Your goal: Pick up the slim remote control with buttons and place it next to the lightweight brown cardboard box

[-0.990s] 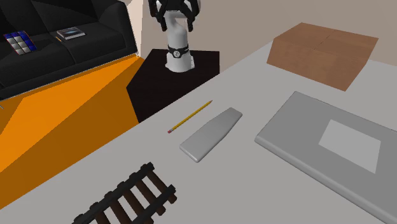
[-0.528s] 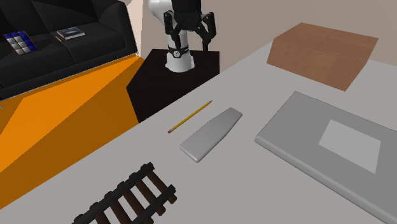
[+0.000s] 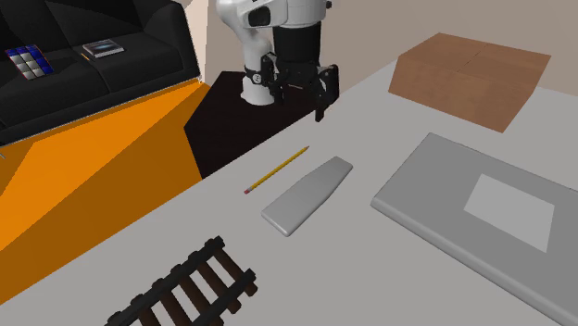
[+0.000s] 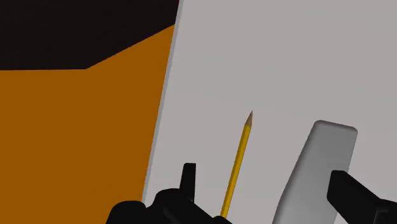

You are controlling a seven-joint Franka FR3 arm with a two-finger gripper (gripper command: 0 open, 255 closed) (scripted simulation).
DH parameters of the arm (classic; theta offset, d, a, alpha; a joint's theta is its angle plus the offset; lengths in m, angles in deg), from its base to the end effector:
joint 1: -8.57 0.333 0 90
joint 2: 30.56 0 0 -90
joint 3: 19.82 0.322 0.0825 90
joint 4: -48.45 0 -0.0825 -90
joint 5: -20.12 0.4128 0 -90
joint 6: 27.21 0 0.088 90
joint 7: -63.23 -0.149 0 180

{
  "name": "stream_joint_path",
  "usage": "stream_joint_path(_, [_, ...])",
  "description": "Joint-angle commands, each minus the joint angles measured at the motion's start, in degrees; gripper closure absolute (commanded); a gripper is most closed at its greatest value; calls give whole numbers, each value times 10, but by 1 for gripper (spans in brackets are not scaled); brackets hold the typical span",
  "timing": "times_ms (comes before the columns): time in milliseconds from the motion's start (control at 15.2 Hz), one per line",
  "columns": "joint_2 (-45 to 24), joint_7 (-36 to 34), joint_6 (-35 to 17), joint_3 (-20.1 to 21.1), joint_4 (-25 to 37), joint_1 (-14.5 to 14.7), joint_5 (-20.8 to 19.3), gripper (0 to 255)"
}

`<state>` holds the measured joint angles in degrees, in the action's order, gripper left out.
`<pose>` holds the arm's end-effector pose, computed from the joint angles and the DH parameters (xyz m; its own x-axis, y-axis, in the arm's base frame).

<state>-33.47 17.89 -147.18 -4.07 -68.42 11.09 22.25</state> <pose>0.5561 0.1862 0.3695 0.8816 -0.4711 -0.0295 -0.4720 -0.8809 -0.0357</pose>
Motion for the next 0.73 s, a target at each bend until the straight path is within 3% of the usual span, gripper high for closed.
stream_joint_path(0, [-48,-39,-4,2,44,6,-22,0])
stream_joint_path(528, [-239,-160,18,-20,252,51,-93,0])
stream_joint_path(660, [-245,-161,5,-21,246,52,-94,0])
